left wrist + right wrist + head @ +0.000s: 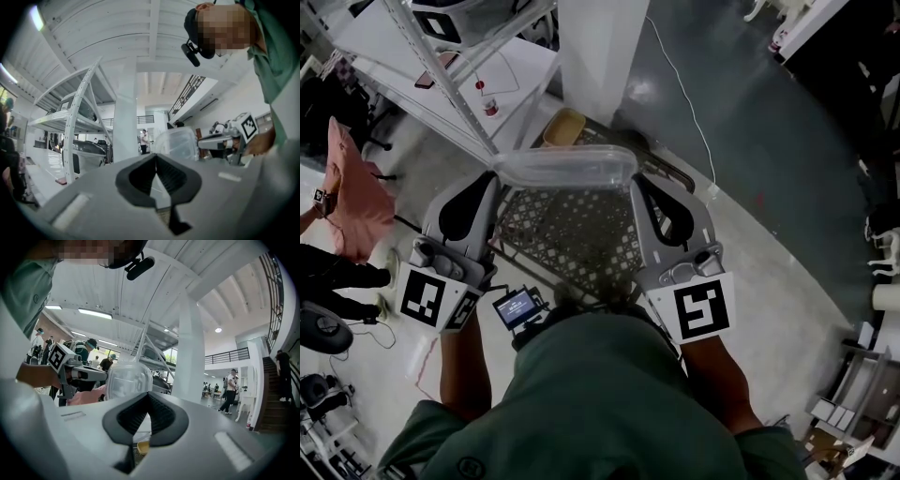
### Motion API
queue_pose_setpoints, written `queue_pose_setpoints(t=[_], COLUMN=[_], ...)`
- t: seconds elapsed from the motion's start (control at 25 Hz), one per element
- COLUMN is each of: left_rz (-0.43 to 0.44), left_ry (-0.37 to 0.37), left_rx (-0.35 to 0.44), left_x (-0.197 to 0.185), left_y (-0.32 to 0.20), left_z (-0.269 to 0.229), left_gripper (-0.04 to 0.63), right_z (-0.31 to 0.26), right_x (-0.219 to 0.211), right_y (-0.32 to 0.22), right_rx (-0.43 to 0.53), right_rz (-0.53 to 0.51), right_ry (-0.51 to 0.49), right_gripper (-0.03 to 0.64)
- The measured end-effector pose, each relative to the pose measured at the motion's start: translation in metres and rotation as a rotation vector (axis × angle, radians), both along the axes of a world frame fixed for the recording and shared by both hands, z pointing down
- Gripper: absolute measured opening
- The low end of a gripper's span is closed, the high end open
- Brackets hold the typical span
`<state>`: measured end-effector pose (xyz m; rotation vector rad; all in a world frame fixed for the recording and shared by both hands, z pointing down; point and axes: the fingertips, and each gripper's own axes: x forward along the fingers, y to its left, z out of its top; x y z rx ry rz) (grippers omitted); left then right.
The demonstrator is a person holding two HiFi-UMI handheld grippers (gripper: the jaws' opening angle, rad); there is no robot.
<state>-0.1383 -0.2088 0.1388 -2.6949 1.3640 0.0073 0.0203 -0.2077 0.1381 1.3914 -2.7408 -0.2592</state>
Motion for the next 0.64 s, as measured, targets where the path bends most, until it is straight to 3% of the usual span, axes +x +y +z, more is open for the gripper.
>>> queue_pose_setpoints(t=[0.64], left_rz=[-0.009], left_ry=[-0.007], left_rx=[0.017], left_x=[-0.019], left_y=[0.023], left_z=[-0.005], left_gripper=[0.002], right_z=[-0.005], right_x=[-0.019], right_y=[0.022], right_rx=[0.014], right_rz=[-0.015], right_ry=[0.019], right_gripper=[0.002])
